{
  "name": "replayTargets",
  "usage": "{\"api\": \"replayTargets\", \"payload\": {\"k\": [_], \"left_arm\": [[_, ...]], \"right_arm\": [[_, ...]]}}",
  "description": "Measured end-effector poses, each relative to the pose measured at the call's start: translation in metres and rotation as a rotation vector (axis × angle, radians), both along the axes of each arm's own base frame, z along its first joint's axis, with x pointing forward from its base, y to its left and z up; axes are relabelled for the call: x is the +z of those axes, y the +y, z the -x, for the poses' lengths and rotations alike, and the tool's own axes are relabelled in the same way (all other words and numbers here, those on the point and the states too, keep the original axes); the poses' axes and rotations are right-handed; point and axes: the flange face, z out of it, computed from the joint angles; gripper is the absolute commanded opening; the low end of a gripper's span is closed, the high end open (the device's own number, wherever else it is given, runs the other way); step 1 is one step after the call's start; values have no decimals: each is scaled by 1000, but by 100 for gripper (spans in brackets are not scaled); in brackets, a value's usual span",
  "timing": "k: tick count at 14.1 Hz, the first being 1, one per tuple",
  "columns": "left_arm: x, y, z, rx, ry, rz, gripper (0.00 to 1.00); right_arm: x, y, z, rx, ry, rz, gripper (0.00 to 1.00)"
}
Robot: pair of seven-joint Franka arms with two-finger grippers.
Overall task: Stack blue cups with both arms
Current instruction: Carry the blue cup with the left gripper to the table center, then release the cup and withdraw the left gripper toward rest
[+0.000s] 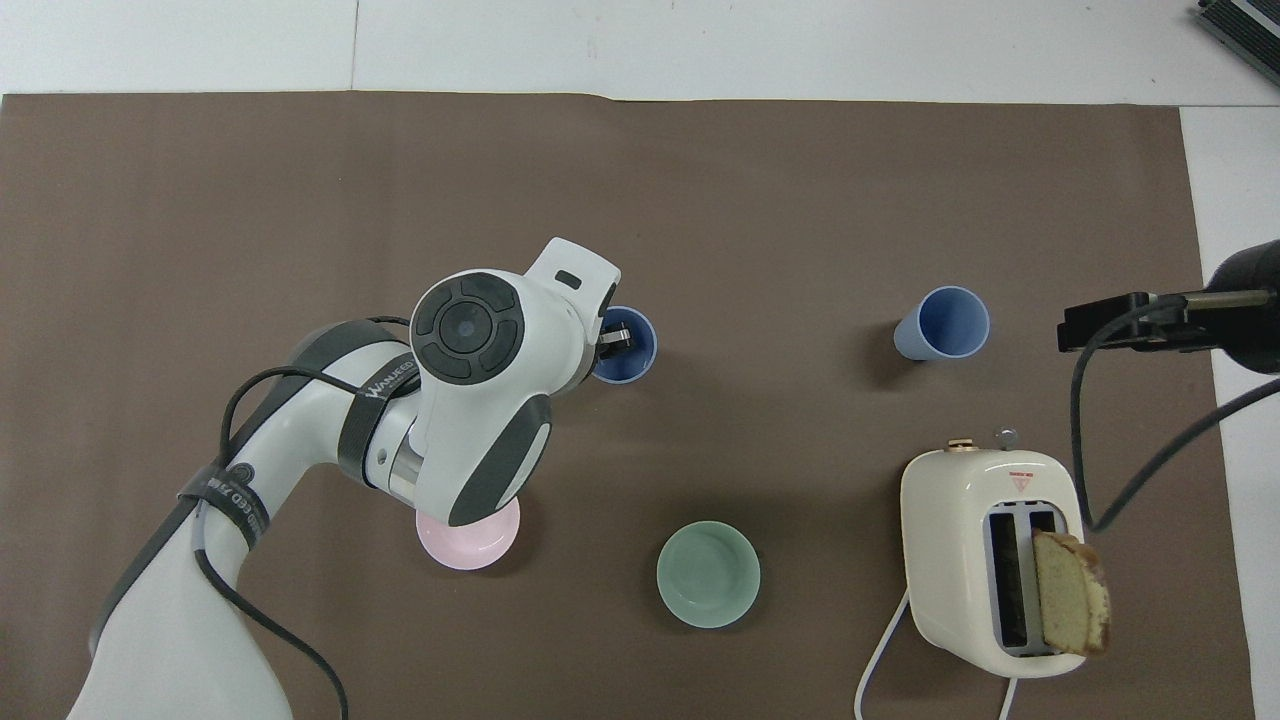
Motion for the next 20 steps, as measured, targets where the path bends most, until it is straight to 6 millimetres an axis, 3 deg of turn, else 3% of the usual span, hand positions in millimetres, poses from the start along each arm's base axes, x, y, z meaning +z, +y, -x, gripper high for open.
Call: {"api": "replayTargets", "payload": {"k": [2, 3, 4, 5, 8, 11, 13, 14, 17, 20], "left_arm": [[-8, -12, 6, -14, -3, 3, 0], [-8, -15, 7, -15, -5, 4, 21], [-8, -15, 7, -15, -6, 4, 72], [-8, -14, 6, -13, -8, 5, 100], [4, -5, -5, -1, -23, -5, 100], [35, 16, -22, 12, -31, -50, 100], [59, 41, -31, 32, -35, -60, 100], [71, 58, -35, 23, -36, -67, 100], [112, 137, -48, -36, -15, -108, 100], [136, 208, -51, -101, 0, -134, 100]], "right_arm": [[0, 0, 0, 0, 0, 0, 100], [0, 0, 0, 0, 0, 0, 100], [0, 0, 0, 0, 0, 0, 100], [0, -2, 0, -4, 0, 0, 100], [0, -16, -1, -31, 0, -1, 100], [0, -21, -1, -39, 0, -2, 100], [0, -21, -1, -39, 0, -2, 100], [0, -21, -1, -39, 0, -2, 100], [0, -20, -1, -38, 1, -2, 100], [-9, -26, -3, -51, -12, -2, 100]]}}
